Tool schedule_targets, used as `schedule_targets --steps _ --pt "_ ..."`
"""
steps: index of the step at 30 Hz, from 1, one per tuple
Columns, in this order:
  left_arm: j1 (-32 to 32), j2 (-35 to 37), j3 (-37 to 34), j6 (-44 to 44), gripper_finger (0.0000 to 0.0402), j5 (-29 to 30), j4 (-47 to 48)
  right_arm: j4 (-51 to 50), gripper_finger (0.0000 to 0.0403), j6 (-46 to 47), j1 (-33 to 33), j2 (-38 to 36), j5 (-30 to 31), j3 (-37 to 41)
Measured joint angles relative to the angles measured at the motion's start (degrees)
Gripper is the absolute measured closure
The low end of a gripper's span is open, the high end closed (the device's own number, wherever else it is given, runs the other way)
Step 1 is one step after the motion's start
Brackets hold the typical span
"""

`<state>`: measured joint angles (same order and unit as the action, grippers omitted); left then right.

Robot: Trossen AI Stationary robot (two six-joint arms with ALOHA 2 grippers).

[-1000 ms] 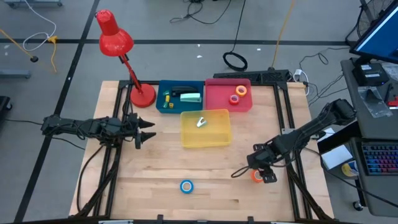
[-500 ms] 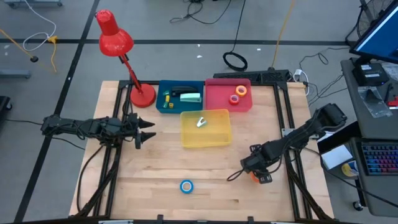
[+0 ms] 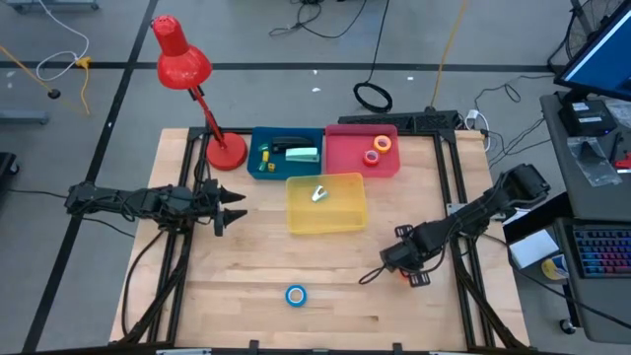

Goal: Pick and place Stapler, Stapler remover, tape
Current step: Put the orange tape into the pink bin

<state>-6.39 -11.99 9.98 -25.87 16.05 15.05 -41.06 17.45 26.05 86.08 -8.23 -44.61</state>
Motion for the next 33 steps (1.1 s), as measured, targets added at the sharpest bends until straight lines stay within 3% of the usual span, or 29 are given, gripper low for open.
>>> schedule_targets --steps 11,18,25,33 --pt "0.0 0.0 0.0 -1.6 0.0123 0.1 -0.3 0.8 0.0371 -5.9 -7.2 -7.8 -1.4 0.2" --pt "0.0 0.0 0.0 -1.6 0.0123 0.0 -0.3 2.1 0.0371 -9.6 -16.4 -16.3 -0.6 0.2" --pt "0.0 0.0 0.0 -1.6 0.0123 0.0 -0.3 14.0 0.0371 -11.4 -28.6 -22.5 -0.5 0.1" --pt "0.0 0.0 0.0 -1.6 0.0123 0.5 -0.3 27.7 0.0371 -15.3 -41.9 -20.3 -0.5 0.0"
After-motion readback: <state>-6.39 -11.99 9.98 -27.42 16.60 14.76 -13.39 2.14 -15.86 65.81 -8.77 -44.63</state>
